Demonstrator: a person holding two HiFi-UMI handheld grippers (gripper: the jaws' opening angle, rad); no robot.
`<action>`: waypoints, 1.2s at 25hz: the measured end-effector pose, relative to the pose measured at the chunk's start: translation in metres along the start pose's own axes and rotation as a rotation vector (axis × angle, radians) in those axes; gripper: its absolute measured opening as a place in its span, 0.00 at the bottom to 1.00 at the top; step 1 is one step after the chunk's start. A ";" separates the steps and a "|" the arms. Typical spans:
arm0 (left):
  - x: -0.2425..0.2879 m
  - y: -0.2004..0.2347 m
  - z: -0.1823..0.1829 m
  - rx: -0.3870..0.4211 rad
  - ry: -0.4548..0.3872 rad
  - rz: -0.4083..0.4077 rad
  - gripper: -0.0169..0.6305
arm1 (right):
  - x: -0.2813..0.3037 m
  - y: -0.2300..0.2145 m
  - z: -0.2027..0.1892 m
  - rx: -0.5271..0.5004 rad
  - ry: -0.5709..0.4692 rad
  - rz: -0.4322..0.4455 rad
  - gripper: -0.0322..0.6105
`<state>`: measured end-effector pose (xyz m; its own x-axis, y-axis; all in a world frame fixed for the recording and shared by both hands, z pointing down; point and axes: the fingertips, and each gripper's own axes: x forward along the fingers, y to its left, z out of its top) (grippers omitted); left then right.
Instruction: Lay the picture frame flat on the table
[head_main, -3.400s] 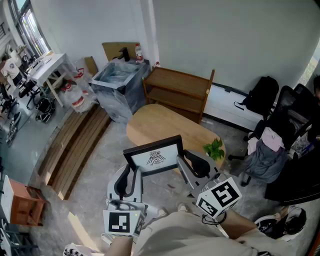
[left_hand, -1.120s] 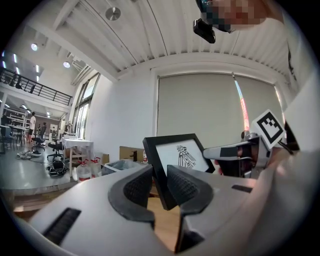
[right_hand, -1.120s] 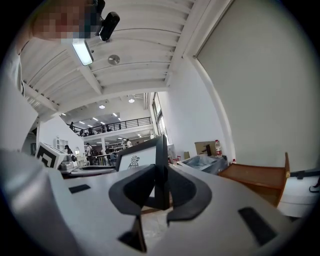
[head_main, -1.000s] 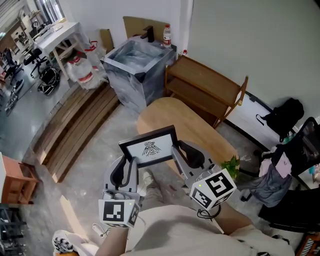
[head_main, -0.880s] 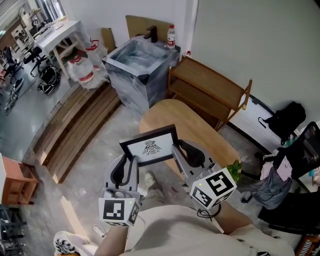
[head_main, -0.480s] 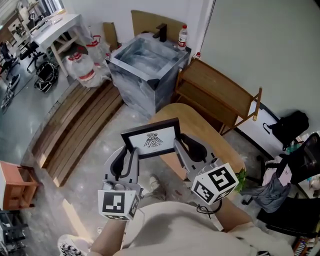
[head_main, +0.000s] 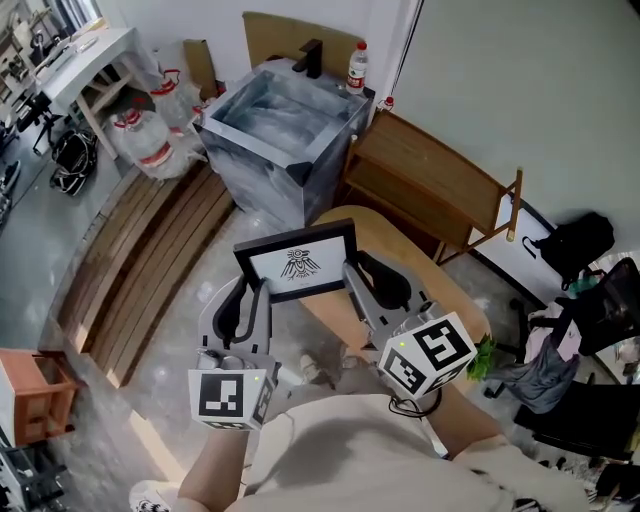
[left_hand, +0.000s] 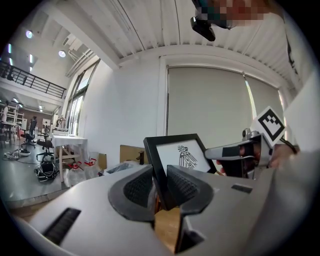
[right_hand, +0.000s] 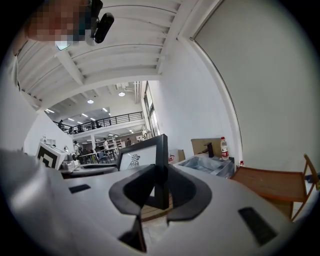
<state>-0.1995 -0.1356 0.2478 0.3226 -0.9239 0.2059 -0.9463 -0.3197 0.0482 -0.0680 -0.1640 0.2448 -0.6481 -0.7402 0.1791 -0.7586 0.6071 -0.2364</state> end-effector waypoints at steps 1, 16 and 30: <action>0.006 0.001 0.000 -0.003 0.003 0.001 0.16 | 0.004 -0.005 0.000 0.002 0.004 0.000 0.14; 0.087 0.043 -0.046 -0.125 0.091 0.090 0.15 | 0.090 -0.059 -0.032 -0.049 0.159 0.081 0.15; 0.172 0.094 -0.193 -0.177 0.295 0.115 0.15 | 0.187 -0.121 -0.180 0.107 0.365 0.062 0.14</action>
<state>-0.2370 -0.2838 0.4761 0.2181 -0.8431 0.4915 -0.9734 -0.1519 0.1713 -0.1092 -0.3243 0.4791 -0.6885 -0.5396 0.4846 -0.7182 0.5999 -0.3525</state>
